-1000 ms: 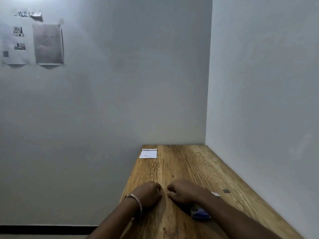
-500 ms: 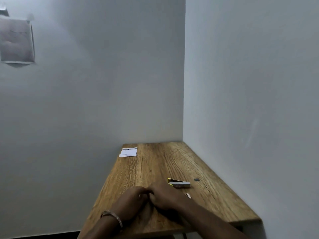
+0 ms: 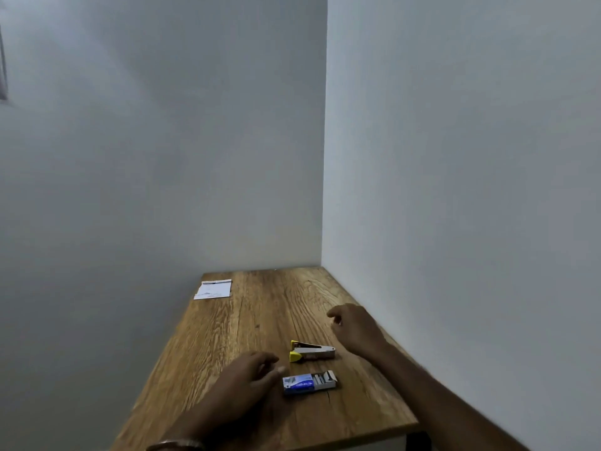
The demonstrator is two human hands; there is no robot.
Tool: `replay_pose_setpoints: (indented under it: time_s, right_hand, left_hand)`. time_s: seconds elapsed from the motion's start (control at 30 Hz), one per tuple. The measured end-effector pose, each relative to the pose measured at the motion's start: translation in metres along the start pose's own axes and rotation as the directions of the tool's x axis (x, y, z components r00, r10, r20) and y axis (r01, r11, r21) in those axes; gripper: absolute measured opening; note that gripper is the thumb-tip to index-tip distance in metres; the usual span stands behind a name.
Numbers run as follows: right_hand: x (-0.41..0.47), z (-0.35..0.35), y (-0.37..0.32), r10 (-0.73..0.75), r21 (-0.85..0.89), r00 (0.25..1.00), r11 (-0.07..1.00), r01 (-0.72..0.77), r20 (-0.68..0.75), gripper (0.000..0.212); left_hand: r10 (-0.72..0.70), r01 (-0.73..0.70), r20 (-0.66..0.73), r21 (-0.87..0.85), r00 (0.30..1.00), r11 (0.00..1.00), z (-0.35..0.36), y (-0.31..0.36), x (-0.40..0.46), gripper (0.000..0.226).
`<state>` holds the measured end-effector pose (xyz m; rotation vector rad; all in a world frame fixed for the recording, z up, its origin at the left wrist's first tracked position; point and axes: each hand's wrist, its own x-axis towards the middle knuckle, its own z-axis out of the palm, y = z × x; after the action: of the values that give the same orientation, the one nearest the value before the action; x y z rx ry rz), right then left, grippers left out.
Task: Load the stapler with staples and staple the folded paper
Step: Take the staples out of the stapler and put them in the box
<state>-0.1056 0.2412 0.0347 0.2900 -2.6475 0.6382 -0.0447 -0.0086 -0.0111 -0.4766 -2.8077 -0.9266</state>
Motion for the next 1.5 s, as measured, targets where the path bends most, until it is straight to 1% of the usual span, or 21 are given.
replay_pose_setpoints:
  time_s: [0.13, 0.23, 0.33, 0.43, 0.53, 0.67, 0.73, 0.87, 1.03, 1.13, 1.2, 1.3, 1.4, 1.5]
  right_hand:
    - [-0.002, 0.002, 0.035, 0.141, -0.036, 0.987, 0.990, -0.139, 0.071, 0.039]
    - [-0.006, 0.010, 0.043, 0.172, -0.008, 0.979, 0.985, -0.172, 0.114, 0.041]
    - [-0.007, 0.017, 0.044, 0.162, 0.001, 0.983, 0.987, -0.163, 0.084, 0.033]
    - [-0.006, 0.021, 0.042, 0.155, 0.009, 0.987, 0.988, -0.155, 0.051, 0.019]
    - [-0.005, 0.024, 0.038, 0.156, 0.019, 0.987, 0.987, -0.157, 0.031, 0.013]
    - [-0.006, 0.027, 0.036, 0.151, 0.043, 0.988, 0.987, -0.152, 0.019, 0.011]
    - [-0.008, 0.027, 0.036, 0.146, 0.077, 0.989, 0.986, -0.147, 0.013, 0.007]
    - [-0.013, 0.026, 0.035, 0.141, 0.147, 0.990, 0.979, -0.139, -0.005, 0.012]
    - [-0.018, 0.026, 0.029, 0.154, 0.272, 0.987, 0.953, -0.137, -0.044, 0.016]
    - [-0.022, 0.024, 0.022, 0.211, 0.409, 0.977, 0.895, -0.179, -0.032, 0.018]
    - [-0.023, 0.022, 0.018, 0.232, 0.498, 0.973, 0.842, -0.208, 0.014, 0.021]
    - [-0.024, 0.017, 0.011, 0.214, 0.617, 0.972, 0.753, -0.230, 0.101, 0.020]
    - [-0.024, 0.014, 0.006, 0.198, 0.728, 0.967, 0.639, -0.251, 0.159, 0.019]
    - [-0.024, 0.015, 0.001, 0.185, 0.798, 0.959, 0.533, -0.281, 0.213, 0.018]
  left_hand:
    - [0.031, -0.031, 0.027, -0.003, 0.999, 1.000, 0.004, 0.005, 0.002, 0.056]
    - [0.070, -0.068, 0.053, -0.035, 0.996, 0.997, 0.005, 0.008, 0.004, 0.063]
    - [0.101, -0.102, 0.051, 0.011, 0.994, 0.995, 0.007, 0.007, 0.004, 0.069]
    - [0.126, -0.128, 0.045, 0.053, 0.991, 0.990, 0.009, 0.003, 0.004, 0.074]
    - [0.148, -0.151, 0.039, 0.091, 0.988, 0.984, 0.011, 0.000, 0.005, 0.065]
    - [0.154, -0.155, 0.025, 0.076, 0.988, 0.985, 0.011, -0.004, 0.007, 0.043]
    - [0.150, -0.152, 0.027, 0.061, 0.988, 0.987, 0.011, -0.005, 0.008, 0.037]
    - [0.150, -0.151, 0.025, 0.053, 0.988, 0.987, 0.012, -0.005, 0.008, 0.032]
    - [0.167, -0.167, 0.013, 0.083, 0.986, 0.982, 0.013, -0.004, 0.005, 0.035]
    - [0.172, -0.171, -0.002, 0.087, 0.985, 0.981, 0.011, -0.004, 0.004, 0.034]
    - [0.174, -0.173, -0.001, 0.088, 0.985, 0.981, 0.011, -0.004, 0.004, 0.034]
    - [0.177, -0.177, 0.004, 0.082, 0.984, 0.981, 0.012, -0.004, 0.003, 0.036]
    - [0.170, -0.170, 0.004, 0.077, 0.985, 0.982, 0.012, -0.005, 0.003, 0.036]
    - [0.171, -0.170, -0.005, 0.074, 0.985, 0.983, 0.012, -0.004, 0.002, 0.034]
